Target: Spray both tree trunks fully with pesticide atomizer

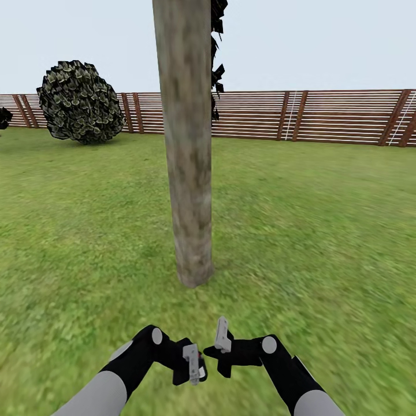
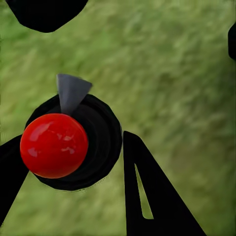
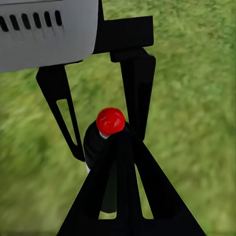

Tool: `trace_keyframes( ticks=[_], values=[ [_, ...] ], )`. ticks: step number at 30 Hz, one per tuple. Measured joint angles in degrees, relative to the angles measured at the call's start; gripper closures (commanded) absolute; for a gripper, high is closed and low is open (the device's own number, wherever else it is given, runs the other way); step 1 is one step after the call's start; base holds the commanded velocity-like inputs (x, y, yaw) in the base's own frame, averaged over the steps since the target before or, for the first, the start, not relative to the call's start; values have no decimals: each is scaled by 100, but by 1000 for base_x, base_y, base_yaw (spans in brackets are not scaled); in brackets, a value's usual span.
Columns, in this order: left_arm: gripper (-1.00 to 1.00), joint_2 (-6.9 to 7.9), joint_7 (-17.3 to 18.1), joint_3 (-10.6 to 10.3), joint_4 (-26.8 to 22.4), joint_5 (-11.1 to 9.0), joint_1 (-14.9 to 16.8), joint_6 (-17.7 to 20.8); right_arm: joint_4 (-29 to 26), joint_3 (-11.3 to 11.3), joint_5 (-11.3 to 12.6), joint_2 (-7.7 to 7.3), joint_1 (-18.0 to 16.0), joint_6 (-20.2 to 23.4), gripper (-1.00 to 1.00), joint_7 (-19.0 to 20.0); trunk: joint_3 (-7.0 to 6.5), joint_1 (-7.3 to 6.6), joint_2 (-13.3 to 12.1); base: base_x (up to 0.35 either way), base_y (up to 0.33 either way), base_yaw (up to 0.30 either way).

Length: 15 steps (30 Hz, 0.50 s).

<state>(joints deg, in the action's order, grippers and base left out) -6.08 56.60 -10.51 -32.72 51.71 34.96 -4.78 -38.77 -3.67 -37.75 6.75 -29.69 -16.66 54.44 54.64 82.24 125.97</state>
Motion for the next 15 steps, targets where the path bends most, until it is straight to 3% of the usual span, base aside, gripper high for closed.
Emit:
trace_keyframes(
  ticks=[15],
  values=[
    [100,-57,1,1,1,-18,0,-26,8,0,0,0,0,0,100,0,0,0,0,0,0,0]
  ],
)
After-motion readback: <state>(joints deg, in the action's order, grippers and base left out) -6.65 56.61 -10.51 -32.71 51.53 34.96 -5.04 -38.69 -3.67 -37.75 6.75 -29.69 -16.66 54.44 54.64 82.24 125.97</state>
